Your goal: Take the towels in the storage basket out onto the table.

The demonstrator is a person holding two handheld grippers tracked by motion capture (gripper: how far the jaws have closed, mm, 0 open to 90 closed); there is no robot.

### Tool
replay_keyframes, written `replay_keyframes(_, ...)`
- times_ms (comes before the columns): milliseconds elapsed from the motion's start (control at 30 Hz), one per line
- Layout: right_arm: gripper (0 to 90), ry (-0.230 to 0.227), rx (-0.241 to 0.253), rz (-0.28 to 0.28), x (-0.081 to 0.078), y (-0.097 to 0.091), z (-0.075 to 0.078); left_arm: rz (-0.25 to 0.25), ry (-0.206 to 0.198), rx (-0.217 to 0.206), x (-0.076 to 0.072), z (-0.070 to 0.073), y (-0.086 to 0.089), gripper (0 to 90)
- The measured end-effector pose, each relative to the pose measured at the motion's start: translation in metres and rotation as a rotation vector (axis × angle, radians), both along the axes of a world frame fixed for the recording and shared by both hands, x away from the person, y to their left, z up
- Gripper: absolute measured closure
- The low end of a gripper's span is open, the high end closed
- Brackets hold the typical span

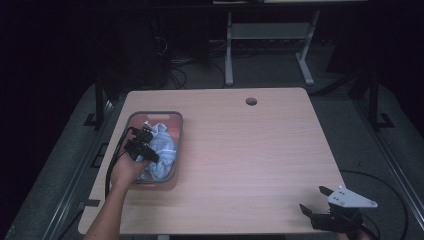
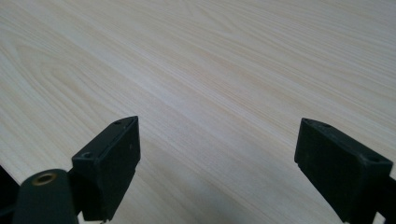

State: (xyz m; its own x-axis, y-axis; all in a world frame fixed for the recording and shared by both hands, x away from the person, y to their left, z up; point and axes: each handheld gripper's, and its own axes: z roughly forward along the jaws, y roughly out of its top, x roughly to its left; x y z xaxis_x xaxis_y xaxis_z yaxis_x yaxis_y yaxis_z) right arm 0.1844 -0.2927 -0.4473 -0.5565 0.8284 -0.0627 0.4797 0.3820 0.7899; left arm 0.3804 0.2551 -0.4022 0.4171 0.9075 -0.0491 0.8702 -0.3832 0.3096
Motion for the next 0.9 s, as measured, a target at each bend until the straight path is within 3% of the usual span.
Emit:
replay_keyframes(67,13.7,0.001,0.003,-0.006,0.000,-0.001,0.000,0.010,-0.002,-0.020,-0.001,0.001,0.003,63.8)
replay_keyframes(167,13.7,-0.001,0.002,-0.011,0.001,-0.002,0.000,0.034,-0.037,-0.072,-0.009,0.011,0.013,63.8)
replay_keyframes(233,13.7,0.003,0.002,-0.018,0.001,-0.003,0.000,0.031,-0.047,-0.077,-0.010,0.015,0.015,63.8)
replay_keyframes(600,13.7,-0.004,-0.001,-0.018,0.000,-0.003,0.000,0.066,-0.140,-0.214,-0.028,0.050,0.043,63.8)
replay_keyframes(767,13.7,-0.005,0.000,-0.023,0.001,-0.003,0.000,0.076,-0.148,-0.264,-0.030,0.062,0.045,63.8)
replay_keyframes(900,13.7,0.003,-0.005,-0.018,0.001,-0.002,0.000,0.065,-0.178,-0.295,-0.030,0.072,0.041,63.7)
